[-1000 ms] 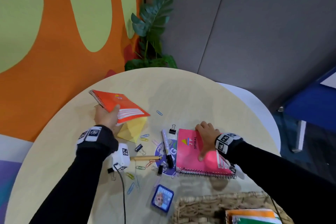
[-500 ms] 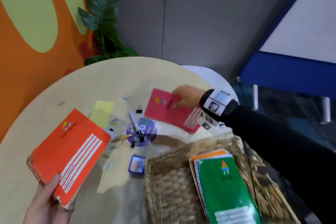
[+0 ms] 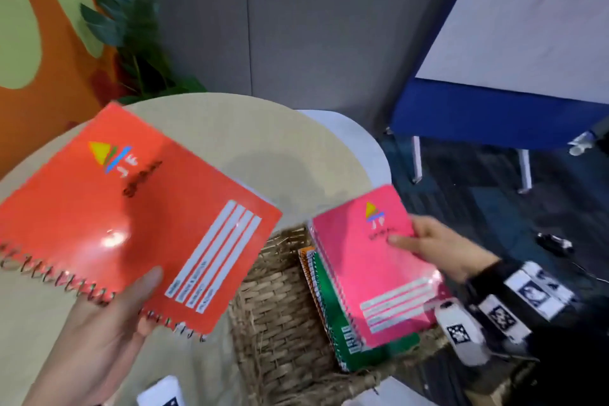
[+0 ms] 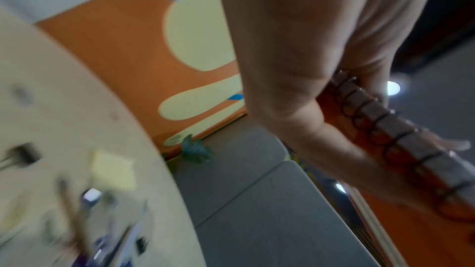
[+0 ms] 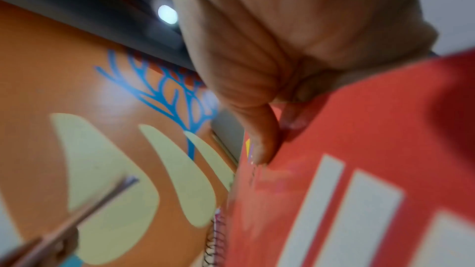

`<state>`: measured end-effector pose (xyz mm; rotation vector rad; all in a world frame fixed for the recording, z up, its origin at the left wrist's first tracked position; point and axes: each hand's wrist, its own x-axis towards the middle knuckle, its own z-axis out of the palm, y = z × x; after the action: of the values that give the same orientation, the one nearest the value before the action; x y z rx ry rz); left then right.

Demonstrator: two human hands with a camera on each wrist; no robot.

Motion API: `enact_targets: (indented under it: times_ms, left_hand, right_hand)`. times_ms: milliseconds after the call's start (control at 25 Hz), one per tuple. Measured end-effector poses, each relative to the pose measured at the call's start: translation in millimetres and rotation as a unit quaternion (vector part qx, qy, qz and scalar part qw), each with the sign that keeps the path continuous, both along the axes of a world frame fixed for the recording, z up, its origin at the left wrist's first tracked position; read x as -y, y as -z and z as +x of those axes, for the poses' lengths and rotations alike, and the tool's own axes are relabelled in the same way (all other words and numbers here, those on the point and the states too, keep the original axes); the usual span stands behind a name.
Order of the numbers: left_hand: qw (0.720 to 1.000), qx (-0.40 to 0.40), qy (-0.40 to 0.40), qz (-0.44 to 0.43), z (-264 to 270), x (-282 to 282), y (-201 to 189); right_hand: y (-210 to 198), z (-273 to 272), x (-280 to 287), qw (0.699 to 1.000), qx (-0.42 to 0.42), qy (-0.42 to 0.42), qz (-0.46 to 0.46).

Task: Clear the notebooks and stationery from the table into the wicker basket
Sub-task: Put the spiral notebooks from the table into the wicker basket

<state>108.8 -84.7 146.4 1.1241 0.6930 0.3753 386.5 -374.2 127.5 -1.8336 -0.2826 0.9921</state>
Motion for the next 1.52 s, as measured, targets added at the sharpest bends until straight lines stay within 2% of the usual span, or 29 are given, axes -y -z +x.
enact_targets:
  times_ms: [40,80,160,240,280,320,360,400,440,480,560,640,760,840,920,1000,1080,1160,1240,1280,1360,1440,1520]
  left_hand:
    - [0.999,0.025,0.023,0.007,7,1,-8]
    - [0.997,0.028,0.049,0.054,11,2,-16]
    - [0.985,0.02,0.09,0.147,16,17,-37]
    - [0.967,-0.001,0.136,0.214,20,31,-40]
    - [0.959,-0.022,0.16,0.233,21,37,-37]
    - [0.944,-0.032,0.196,0.263,24,45,-33]
    - [0.927,-0.043,0.228,0.294,27,54,-28]
    - [0.911,-0.048,0.253,0.321,29,64,-24]
    - [0.9,-0.05,0.267,0.341,32,73,-19]
    - [0.893,-0.046,0.274,0.353,34,81,-11]
    - [0.877,-0.029,0.286,0.384,43,98,1]
    - [0.861,-0.018,0.326,0.391,52,111,11]
    - [0.862,-0.047,0.37,0.343,62,113,22]
    - [0.877,-0.073,0.342,0.33,63,103,25]
    - [0.892,-0.125,0.266,0.343,58,80,31]
    - [0.891,-0.171,0.183,0.378,50,47,45]
    - [0.863,-0.225,0.109,0.44,42,11,68]
    - [0.821,-0.296,0.1,0.478,39,-19,94]
    - [0.791,-0.347,0.137,0.485,41,-40,119]
    - [0.78,-0.359,0.16,0.487,44,-46,129]
    - [0.749,-0.363,0.212,0.512,55,-52,145]
    - [0.698,-0.371,0.281,0.545,70,-53,155]
    - [0.642,-0.376,0.34,0.576,84,-53,160]
  right_hand:
    - [23,0,1,0.998,-0.049,0.008,-0.033]
    - [48,5,3,0.995,-0.08,0.003,-0.065]
    - [79,12,3,0.986,-0.074,-0.034,-0.143]
    - [93,20,-2,0.963,0.021,-0.12,-0.24]
    - [89,21,-3,0.934,0.084,-0.168,-0.305]
    - [81,20,-5,0.911,0.156,-0.182,-0.335]
    - [71,21,-6,0.913,0.205,-0.174,-0.305]
    - [59,20,-3,0.943,0.193,-0.155,-0.224]
    - [43,13,-1,0.973,0.131,-0.15,-0.115]
    - [30,2,-1,0.986,0.063,-0.152,-0.014]
    - [11,-23,2,0.978,-0.026,-0.155,0.135]
    - [11,-44,3,0.974,-0.057,-0.086,0.204]
    - [14,-56,9,0.974,-0.085,0.02,0.21]
    - [16,-46,17,0.982,-0.09,0.042,0.16]
    - [24,-32,27,0.991,-0.093,0.028,0.093]
    - [35,-17,31,0.995,-0.094,0.024,0.022]
    - [50,-1,27,0.995,-0.075,0.024,-0.06]
    - [65,13,18,0.988,-0.003,-0.009,-0.152]
    - [82,23,8,0.955,0.102,-0.107,-0.259]
    - [86,25,2,0.917,0.151,-0.17,-0.329]
    - [92,25,-5,0.84,0.222,-0.239,-0.434]
    - [85,17,-11,0.801,0.252,-0.261,-0.476]
    - [71,8,-19,0.777,0.274,-0.275,-0.495]
